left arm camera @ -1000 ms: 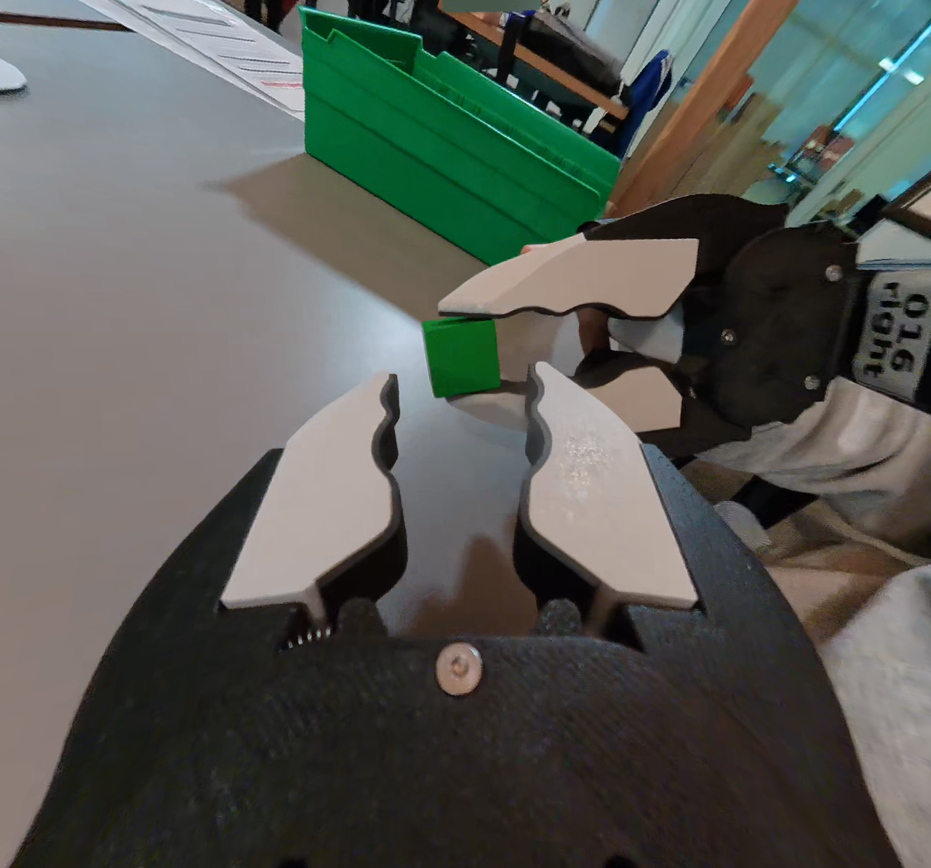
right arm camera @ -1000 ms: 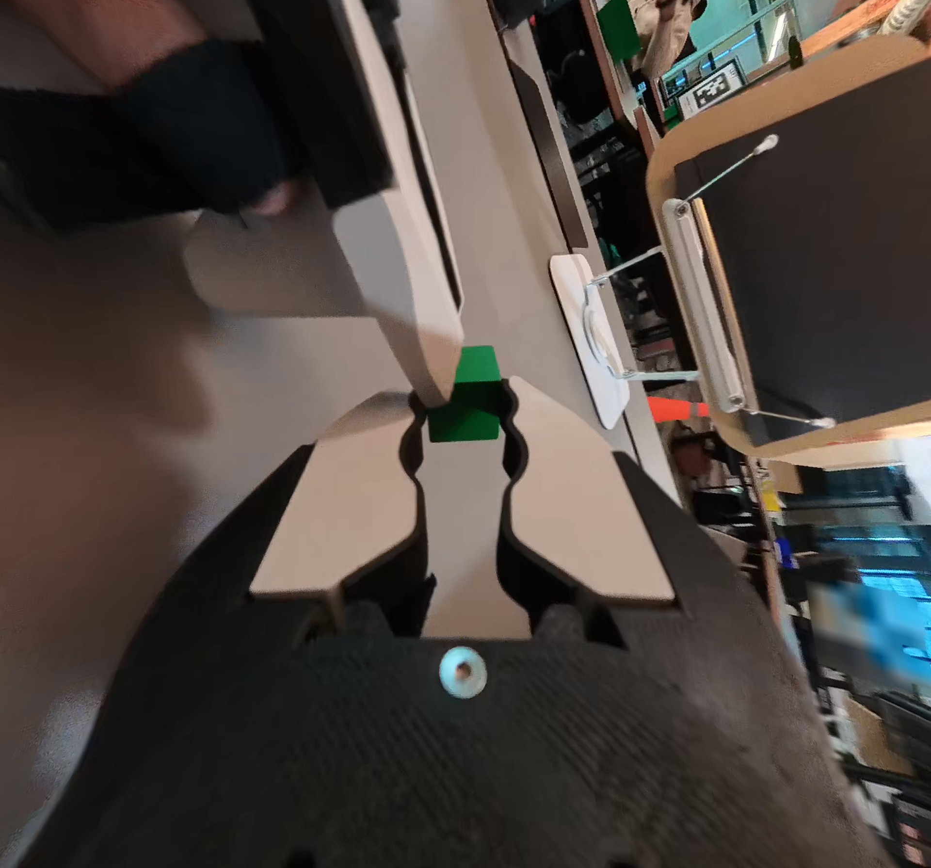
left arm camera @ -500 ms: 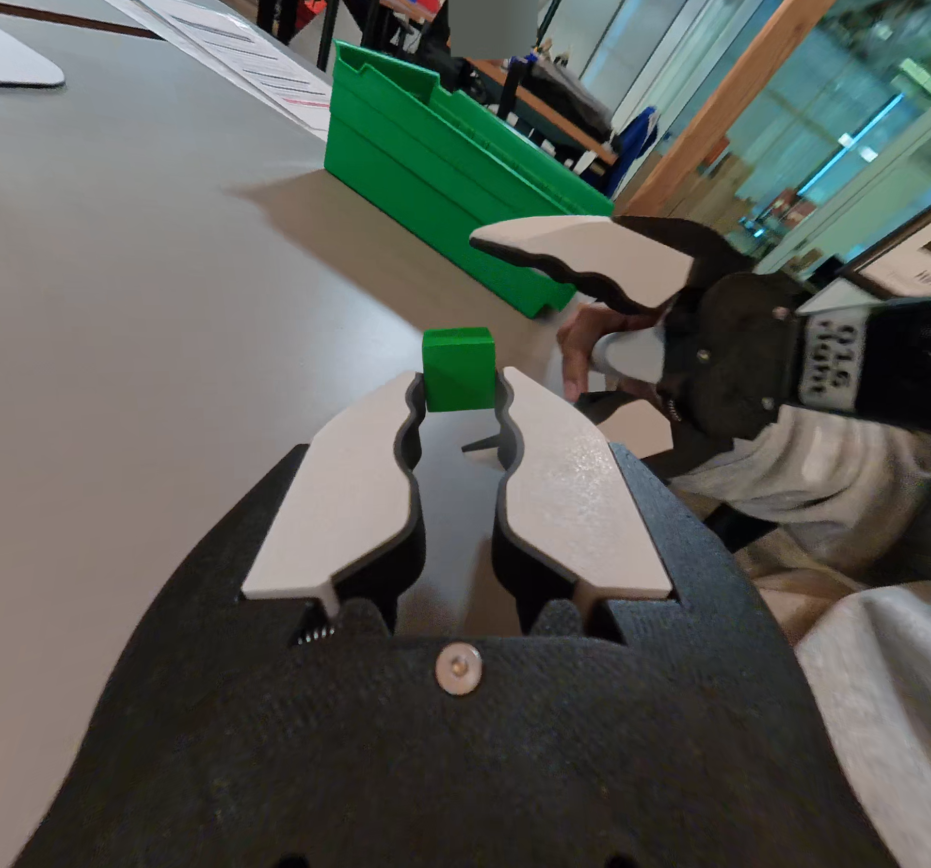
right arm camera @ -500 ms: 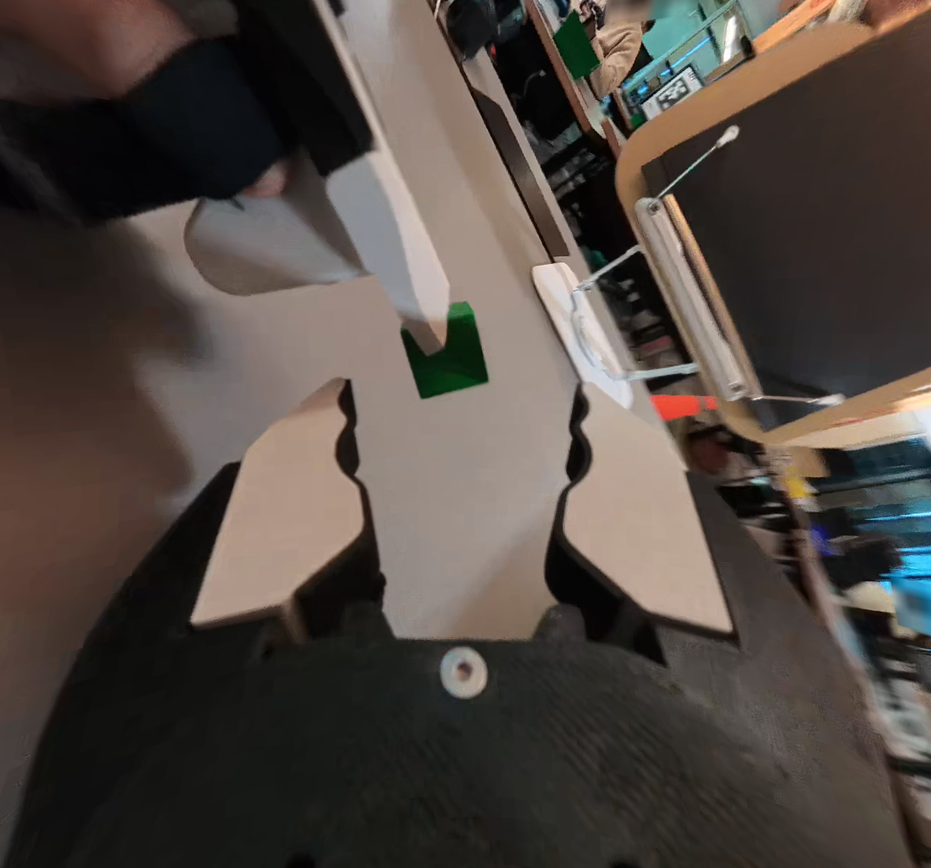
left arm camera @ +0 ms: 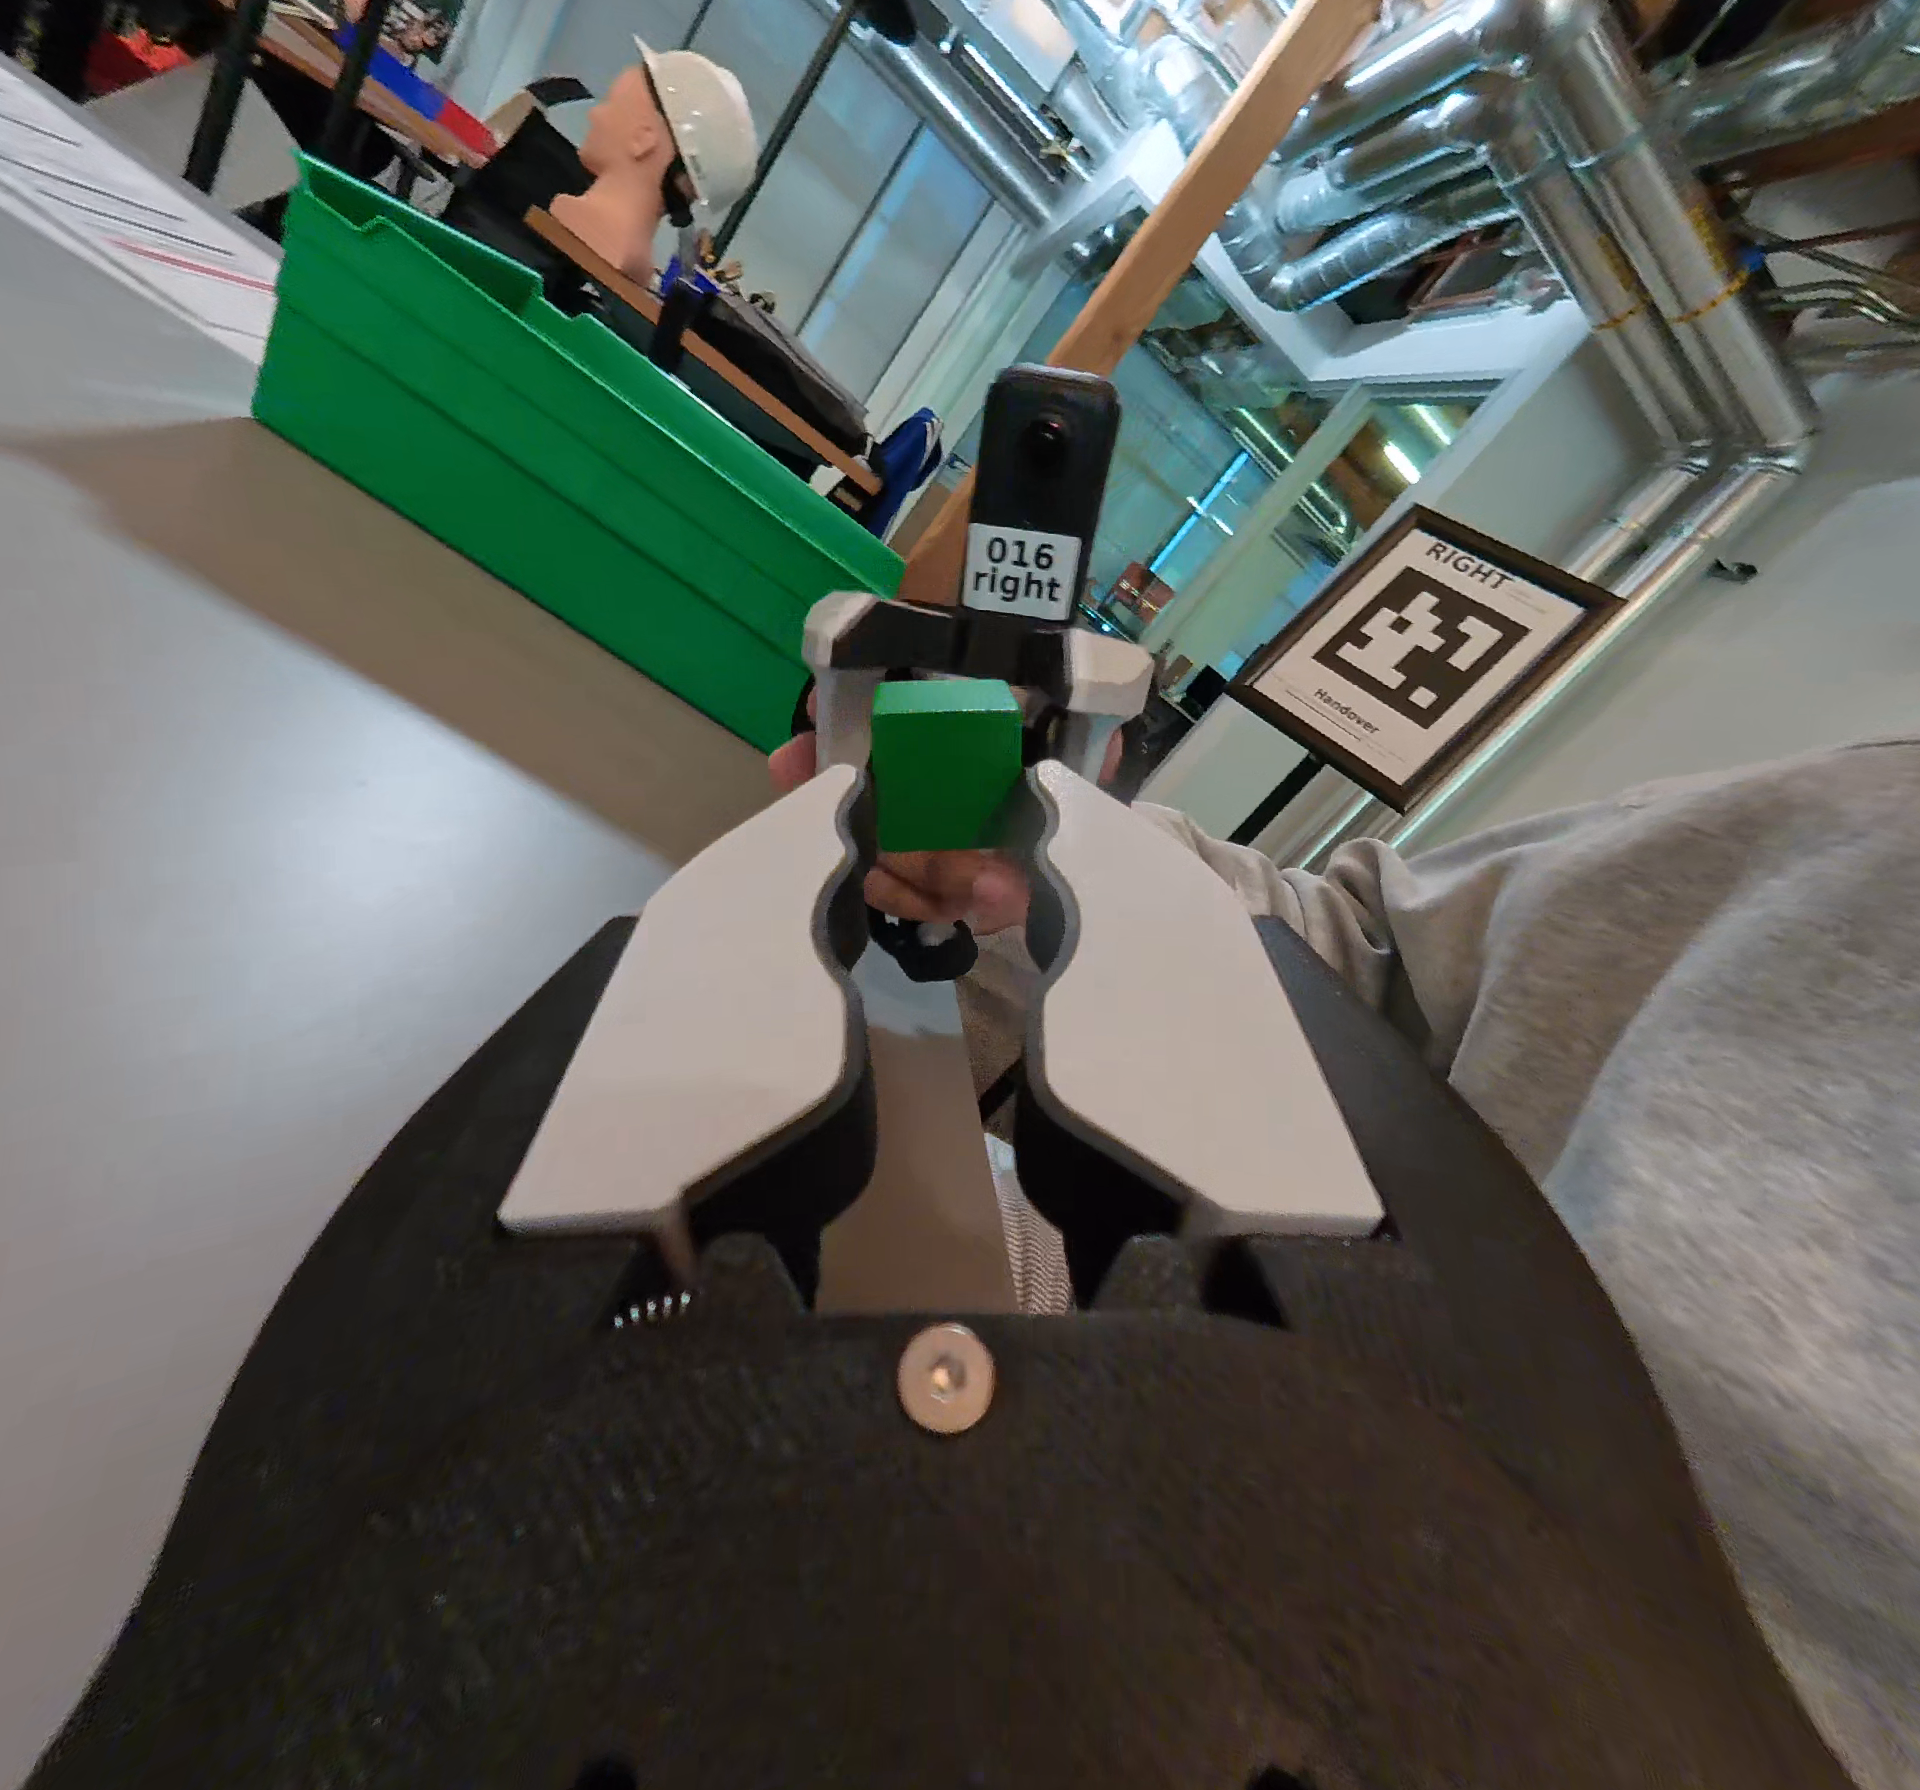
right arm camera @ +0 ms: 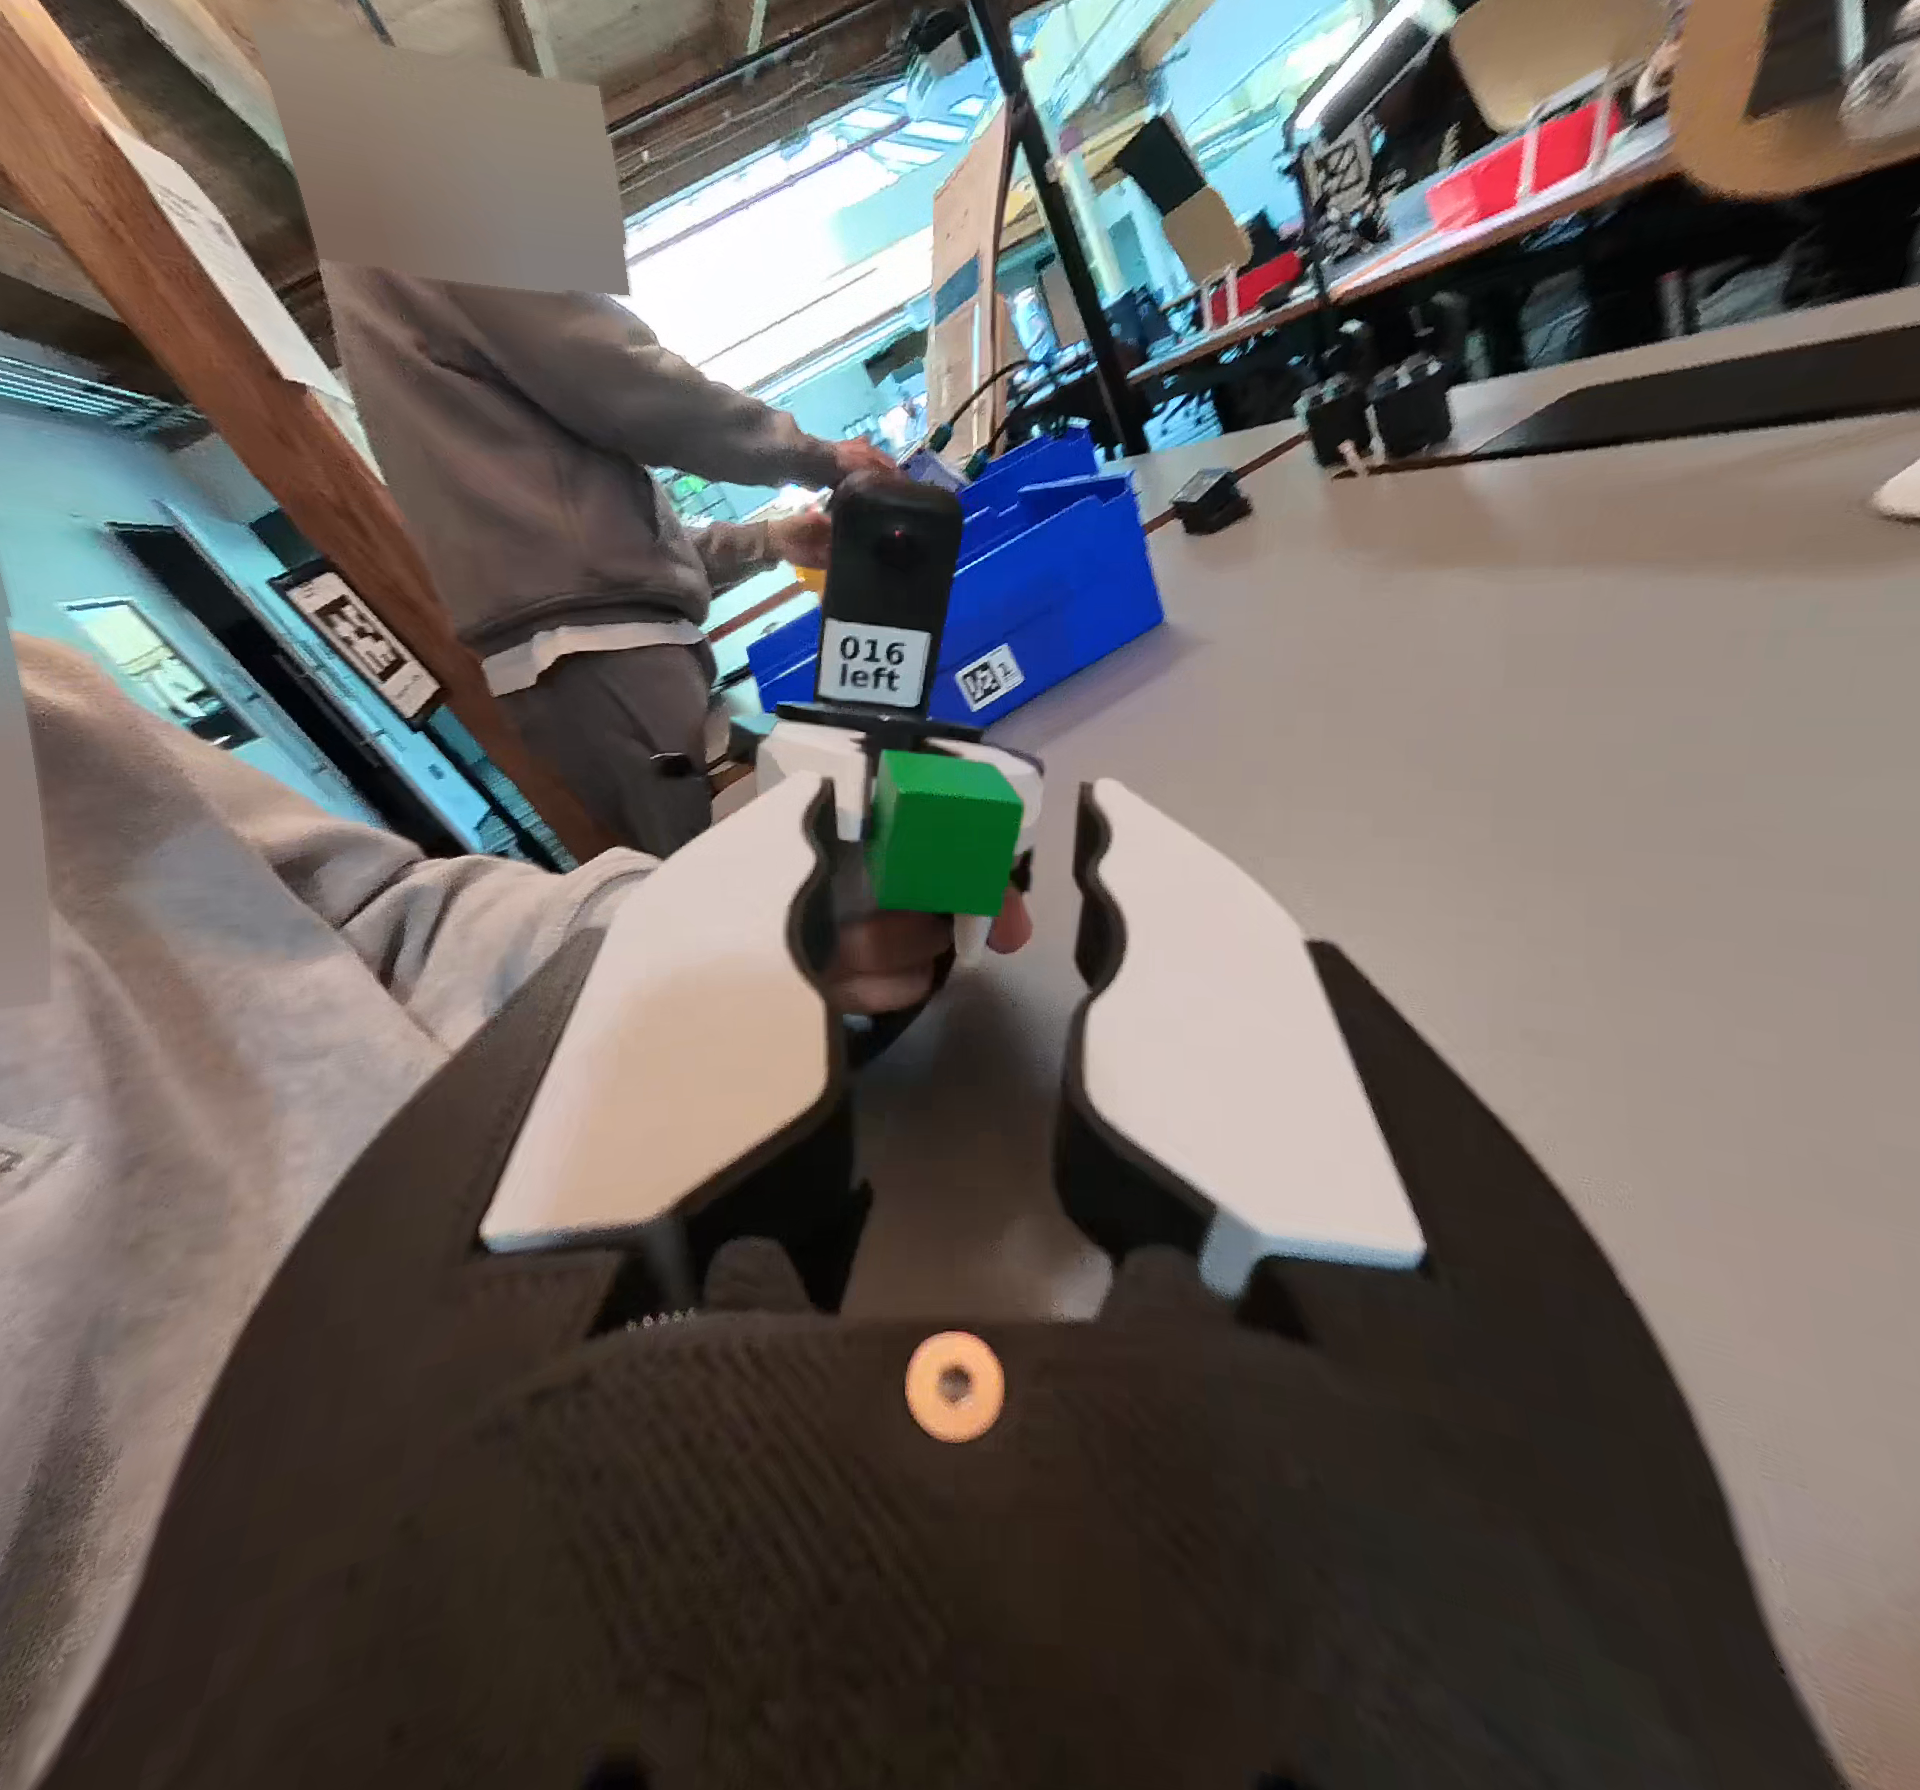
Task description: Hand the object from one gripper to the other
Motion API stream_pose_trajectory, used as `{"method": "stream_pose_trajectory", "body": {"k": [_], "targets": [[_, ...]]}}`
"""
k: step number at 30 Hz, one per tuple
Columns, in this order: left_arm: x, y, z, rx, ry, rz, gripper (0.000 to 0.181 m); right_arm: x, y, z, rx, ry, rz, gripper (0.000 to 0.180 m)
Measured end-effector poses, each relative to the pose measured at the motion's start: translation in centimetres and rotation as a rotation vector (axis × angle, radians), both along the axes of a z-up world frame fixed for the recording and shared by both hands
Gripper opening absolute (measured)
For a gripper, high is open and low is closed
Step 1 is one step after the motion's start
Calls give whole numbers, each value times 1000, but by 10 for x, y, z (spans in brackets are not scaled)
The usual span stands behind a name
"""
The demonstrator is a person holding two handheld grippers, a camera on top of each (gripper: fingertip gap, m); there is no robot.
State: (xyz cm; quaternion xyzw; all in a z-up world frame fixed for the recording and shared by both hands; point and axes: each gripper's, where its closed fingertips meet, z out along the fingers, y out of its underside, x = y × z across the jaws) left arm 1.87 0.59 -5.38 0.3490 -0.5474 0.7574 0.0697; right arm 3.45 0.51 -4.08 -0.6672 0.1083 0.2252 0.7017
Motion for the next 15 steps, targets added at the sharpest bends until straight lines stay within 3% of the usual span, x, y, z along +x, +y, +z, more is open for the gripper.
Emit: {"method": "stream_pose_trajectory", "body": {"k": [3,9,15], "targets": [[-5,-5,1,-1,-13,-36,27,-13,5,-7,-42,20,72,28],[-4,-6,1,-1,-20,-21,27,-12,5,-7,-52,57,78,28],[8,4,2,114,-144,164,64,-1,0,-8,-43,216,82,27]]}}
